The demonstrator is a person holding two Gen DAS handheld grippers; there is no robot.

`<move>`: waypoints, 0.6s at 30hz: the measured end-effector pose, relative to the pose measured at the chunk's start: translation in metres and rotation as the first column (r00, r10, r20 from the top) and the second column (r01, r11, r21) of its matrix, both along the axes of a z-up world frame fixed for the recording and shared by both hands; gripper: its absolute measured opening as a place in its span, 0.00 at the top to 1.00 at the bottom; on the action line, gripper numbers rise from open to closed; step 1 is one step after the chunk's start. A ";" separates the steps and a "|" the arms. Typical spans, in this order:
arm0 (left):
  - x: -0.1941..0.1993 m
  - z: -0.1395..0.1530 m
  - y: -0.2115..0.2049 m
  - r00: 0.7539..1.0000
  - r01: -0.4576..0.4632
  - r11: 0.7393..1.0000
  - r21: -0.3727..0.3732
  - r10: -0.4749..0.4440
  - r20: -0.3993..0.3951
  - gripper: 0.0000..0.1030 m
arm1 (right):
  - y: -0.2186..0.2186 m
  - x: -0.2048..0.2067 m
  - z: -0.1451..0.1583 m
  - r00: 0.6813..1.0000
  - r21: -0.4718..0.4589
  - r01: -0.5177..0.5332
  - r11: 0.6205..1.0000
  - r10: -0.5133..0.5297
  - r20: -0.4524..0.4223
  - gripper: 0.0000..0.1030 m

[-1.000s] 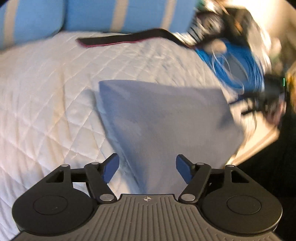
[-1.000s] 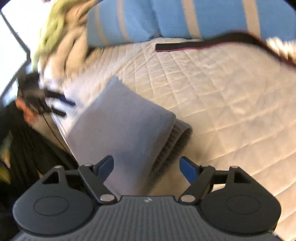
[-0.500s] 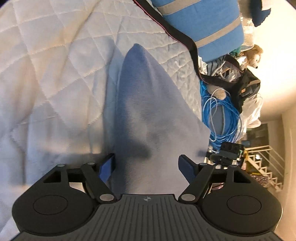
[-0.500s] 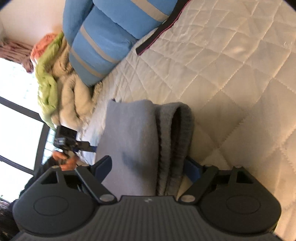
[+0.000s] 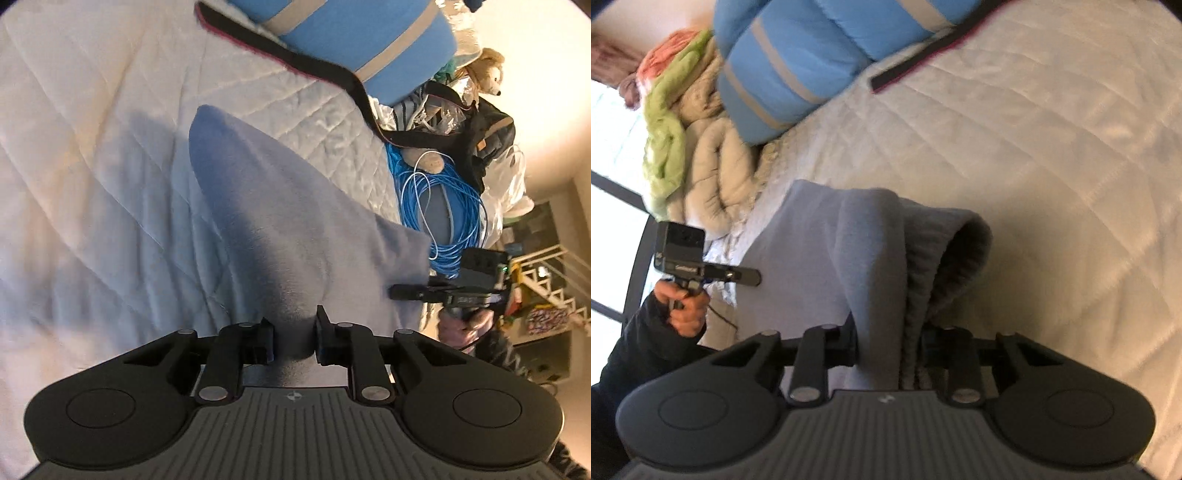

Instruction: Fold clothes

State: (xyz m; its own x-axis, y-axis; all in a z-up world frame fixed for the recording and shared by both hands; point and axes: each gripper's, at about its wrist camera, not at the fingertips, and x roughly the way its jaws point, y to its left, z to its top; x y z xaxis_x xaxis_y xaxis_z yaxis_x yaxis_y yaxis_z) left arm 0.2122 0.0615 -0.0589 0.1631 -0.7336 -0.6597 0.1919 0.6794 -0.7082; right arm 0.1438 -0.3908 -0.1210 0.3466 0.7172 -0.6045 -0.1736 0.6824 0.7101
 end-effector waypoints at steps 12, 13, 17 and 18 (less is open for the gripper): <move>-0.023 0.032 0.085 0.996 -0.094 0.993 0.067 0.094 0.007 0.83 | 0.089 0.033 0.022 0.994 0.040 -0.111 0.993 0.110 0.013 0.71; -0.024 0.031 0.091 0.995 -0.098 0.993 0.067 0.098 0.004 0.83 | 0.095 0.035 0.021 0.993 0.039 -0.118 0.992 0.118 0.011 0.71; -0.023 0.029 0.105 0.994 -0.111 0.992 0.055 0.111 -0.006 0.83 | 0.111 0.039 0.018 0.991 0.043 -0.131 0.990 0.131 0.004 0.71; -0.022 0.028 0.108 0.994 -0.113 0.992 0.052 0.113 -0.007 0.83 | 0.114 0.040 0.017 0.991 0.045 -0.130 0.990 0.130 0.002 0.71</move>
